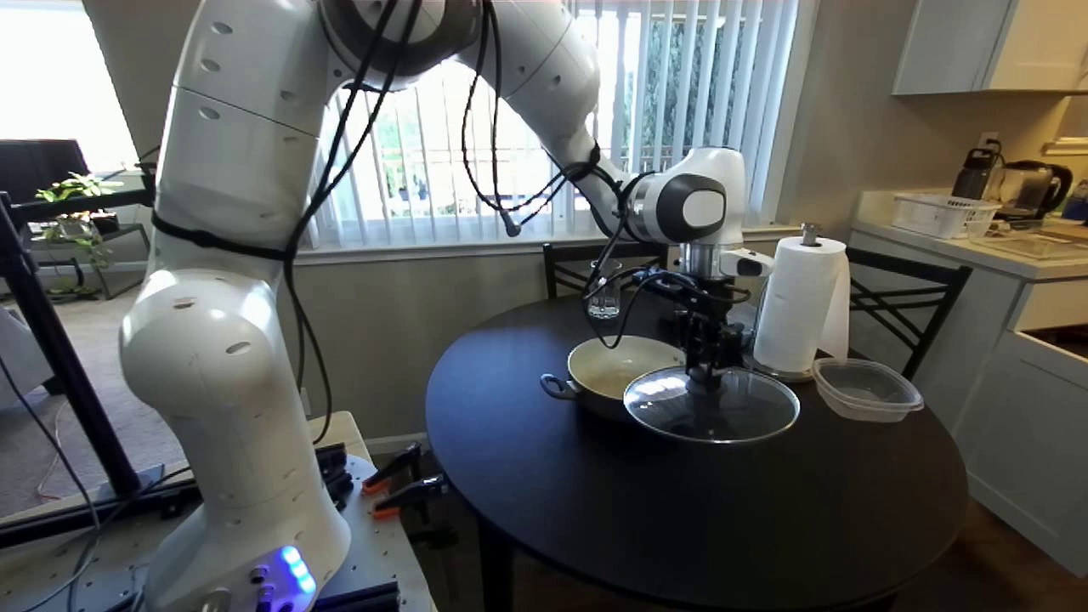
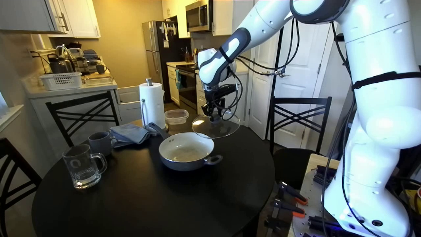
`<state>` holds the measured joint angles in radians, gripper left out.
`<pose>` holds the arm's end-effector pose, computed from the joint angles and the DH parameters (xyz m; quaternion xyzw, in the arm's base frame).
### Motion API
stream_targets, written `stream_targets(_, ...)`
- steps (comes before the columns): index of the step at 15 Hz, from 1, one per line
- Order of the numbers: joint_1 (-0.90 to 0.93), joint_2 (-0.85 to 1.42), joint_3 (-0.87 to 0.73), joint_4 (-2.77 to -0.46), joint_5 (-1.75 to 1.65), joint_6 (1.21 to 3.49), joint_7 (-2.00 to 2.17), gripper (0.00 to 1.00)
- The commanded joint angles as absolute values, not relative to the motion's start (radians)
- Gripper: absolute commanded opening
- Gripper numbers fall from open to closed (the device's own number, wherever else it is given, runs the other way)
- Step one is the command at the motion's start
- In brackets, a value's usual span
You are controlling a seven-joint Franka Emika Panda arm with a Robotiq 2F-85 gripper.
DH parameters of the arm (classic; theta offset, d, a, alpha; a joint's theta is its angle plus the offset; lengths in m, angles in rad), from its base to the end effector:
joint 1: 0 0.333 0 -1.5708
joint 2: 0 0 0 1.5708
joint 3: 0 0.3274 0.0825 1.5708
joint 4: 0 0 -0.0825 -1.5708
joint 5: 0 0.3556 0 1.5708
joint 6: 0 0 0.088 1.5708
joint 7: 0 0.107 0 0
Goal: Place the lid on the pot
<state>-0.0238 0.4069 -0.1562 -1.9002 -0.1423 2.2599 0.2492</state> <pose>0.5980 -0.1060 0.3155 0.9830 -0.1611 -0.0193 0.0854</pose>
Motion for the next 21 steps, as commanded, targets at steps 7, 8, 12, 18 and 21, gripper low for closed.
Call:
stream_targets(7, 0.006, 0.458, -0.070, -1.749, -0.171, 2.141, 0.086, 0.33)
stream_targets(8, -0.001, 0.467, -0.054, -1.733, -0.152, 2.134, 0.056, 0.33)
stream_targets(12, -0.012, 0.519, -0.020, -1.671, -0.115, 2.106, -0.029, 0.33)
stream_targets(18, -0.004, 0.575, 0.027, -1.616, -0.107, 2.035, -0.155, 0.33)
stream_targets(21, 0.002, 0.596, 0.047, -1.596, -0.117, 2.001, -0.216, 0.33)
